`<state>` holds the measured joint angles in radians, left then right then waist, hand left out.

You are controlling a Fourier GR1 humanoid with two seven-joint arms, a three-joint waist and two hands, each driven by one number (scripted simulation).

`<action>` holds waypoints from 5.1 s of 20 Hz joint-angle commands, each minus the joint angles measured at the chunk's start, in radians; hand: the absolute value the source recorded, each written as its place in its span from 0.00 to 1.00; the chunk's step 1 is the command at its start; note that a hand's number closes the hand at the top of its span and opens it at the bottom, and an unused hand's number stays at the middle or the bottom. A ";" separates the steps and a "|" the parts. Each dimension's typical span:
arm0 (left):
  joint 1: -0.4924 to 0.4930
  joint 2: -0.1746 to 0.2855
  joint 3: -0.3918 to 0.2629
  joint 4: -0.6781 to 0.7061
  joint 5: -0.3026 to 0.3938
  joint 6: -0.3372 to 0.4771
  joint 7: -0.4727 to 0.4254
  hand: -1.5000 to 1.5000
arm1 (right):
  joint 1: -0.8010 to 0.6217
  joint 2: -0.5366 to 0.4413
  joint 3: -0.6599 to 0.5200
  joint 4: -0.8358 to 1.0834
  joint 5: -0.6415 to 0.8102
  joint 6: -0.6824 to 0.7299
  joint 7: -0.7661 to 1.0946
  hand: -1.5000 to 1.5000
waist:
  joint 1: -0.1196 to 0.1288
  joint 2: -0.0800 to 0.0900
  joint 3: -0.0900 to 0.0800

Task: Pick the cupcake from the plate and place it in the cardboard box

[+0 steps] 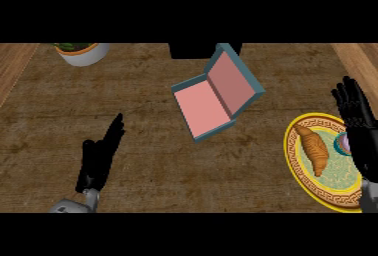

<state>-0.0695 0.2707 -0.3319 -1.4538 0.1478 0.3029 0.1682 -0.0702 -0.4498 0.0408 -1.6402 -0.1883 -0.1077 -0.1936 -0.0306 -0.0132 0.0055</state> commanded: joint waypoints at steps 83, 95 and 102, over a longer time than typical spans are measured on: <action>0.107 -0.081 0.328 -0.140 -0.332 -0.211 -0.066 0.50 | -0.202 -0.090 -0.202 0.631 0.857 0.324 0.572 0.00 | 0.037 0.014 -0.005; 0.057 -0.100 0.355 -0.057 -0.355 -0.225 -0.116 0.50 | -0.130 -0.073 -0.193 0.621 0.995 0.101 0.486 1.00 | 0.033 0.015 -0.005; 0.075 -0.110 0.364 -0.057 -0.360 -0.237 -0.115 0.50 | -0.154 -0.079 -0.208 0.567 1.041 0.053 0.489 1.00 | 0.033 0.013 -0.006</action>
<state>-0.0019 0.1809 0.0417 -1.5302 -0.1964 0.0596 0.0760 -0.2072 -0.5410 -0.1674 -1.0781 0.8104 0.0059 0.2987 0.0010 0.0000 -0.0001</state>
